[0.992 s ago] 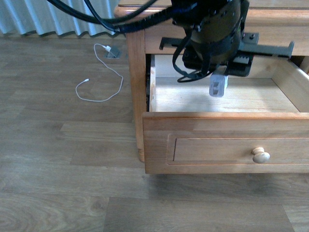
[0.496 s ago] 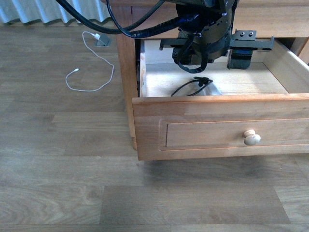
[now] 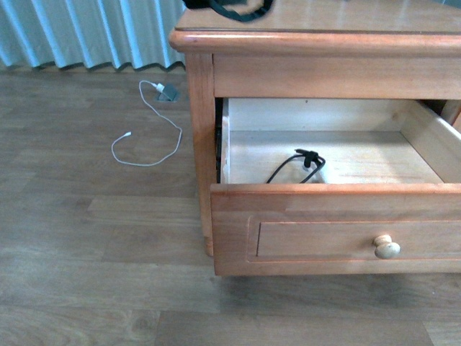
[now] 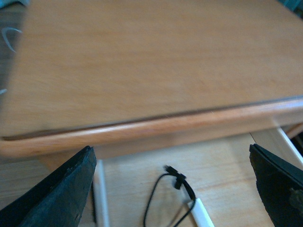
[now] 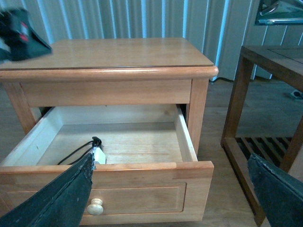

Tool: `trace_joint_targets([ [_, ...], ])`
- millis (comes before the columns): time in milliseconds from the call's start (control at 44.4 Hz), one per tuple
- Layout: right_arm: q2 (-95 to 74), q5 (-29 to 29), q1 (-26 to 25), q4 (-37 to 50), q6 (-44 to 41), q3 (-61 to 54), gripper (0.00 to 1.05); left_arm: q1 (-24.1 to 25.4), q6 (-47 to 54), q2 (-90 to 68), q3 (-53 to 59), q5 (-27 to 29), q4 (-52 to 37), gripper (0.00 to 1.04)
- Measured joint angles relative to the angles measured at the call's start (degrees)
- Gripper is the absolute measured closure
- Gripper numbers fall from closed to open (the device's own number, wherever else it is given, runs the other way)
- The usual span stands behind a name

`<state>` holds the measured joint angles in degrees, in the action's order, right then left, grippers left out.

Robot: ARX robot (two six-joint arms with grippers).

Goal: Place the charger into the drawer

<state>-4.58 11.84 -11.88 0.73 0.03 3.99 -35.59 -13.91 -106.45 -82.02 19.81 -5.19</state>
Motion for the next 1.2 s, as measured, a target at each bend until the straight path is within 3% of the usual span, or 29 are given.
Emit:
trace_joint_targets([
  [383,0.00,0.00,0.00,0.00,0.00,0.00,0.08,6.03,3.96,34.75,28.09,16.04,-3.50,0.06],
  [564,0.00,0.00,0.00,0.00,-0.02,0.00,0.08,7.34,3.50,50.86,39.91,21.40,0.11,0.06],
  [767,0.00,0.00,0.00,0.00,-0.02,0.00,0.08,10.45,-4.17,65.13,50.25,21.92,7.65,0.06],
  [970,0.00,-0.04,0.00,0.00,0.00,0.00,0.08,11.06,-7.19,67.43,51.01,21.99,7.96,0.06],
  [1015,0.00,-0.04,0.00,0.00,0.00,0.00,0.08,12.20,-4.79,67.93,52.19,17.27,5.27,0.10],
  [1105,0.00,-0.04,0.00,0.00,0.00,0.00,0.08,17.27,5.73,72.70,59.10,0.37,-5.16,0.30],
  [1195,0.00,-0.02,0.02,0.00,0.00,0.00,0.08,20.79,10.54,76.46,63.78,-5.57,-6.86,0.50],
])
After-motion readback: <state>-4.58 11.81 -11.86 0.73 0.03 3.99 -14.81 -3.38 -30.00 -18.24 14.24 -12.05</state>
